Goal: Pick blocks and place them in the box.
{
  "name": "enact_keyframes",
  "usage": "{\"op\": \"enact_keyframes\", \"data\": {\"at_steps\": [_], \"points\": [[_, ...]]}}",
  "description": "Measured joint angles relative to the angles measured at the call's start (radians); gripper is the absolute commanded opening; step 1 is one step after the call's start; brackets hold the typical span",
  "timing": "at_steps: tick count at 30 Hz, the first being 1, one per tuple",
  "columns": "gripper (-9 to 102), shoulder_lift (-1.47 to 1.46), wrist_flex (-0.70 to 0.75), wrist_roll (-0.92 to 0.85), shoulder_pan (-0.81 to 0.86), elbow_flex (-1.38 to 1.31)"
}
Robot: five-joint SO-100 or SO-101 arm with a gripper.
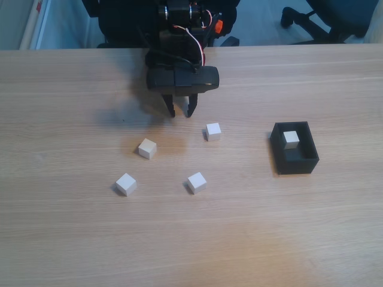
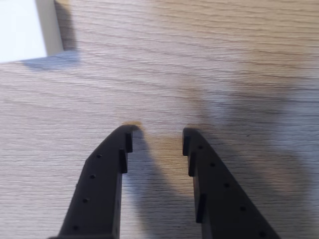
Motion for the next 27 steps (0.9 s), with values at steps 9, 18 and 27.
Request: {"op": "enact_keyframes", "data": {"at_steps": [9, 18, 27], "points": [[0, 0.0, 0.002, -0.009, 0.037, 0.0], [0, 0.0, 0.002, -0.009, 0.037, 0.0], [0, 0.0, 0.002, -0.009, 0.052, 0.0]]}}
